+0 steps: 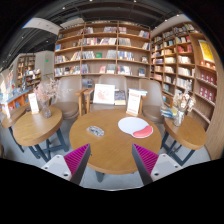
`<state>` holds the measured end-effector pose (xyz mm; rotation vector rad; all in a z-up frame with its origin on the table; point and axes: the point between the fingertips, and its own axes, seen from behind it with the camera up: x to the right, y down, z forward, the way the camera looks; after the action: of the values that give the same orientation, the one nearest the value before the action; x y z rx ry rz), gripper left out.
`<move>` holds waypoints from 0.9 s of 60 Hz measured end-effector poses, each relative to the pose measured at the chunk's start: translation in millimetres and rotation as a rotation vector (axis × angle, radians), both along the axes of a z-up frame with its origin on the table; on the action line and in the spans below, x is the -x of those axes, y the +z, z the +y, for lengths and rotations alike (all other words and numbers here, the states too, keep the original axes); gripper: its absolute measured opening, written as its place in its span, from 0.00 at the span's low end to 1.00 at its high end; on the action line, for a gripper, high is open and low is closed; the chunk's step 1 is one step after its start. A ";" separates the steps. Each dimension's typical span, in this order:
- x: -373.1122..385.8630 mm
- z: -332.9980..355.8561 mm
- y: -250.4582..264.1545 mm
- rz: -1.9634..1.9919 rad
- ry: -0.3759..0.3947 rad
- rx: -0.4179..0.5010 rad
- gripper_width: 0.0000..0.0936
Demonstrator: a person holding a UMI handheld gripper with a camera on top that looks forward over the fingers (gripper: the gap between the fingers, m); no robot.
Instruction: Arrange mouse
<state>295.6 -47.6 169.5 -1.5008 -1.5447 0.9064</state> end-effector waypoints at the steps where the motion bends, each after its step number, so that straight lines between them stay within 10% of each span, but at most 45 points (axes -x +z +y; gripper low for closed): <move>1: 2.9 -2.3 -4.3 -0.005 0.002 0.001 0.91; 54: 218.4 -67.1 -153.8 -0.111 0.004 -0.016 0.91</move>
<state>77.2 -114.7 15.7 -1.5603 -1.6309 0.8234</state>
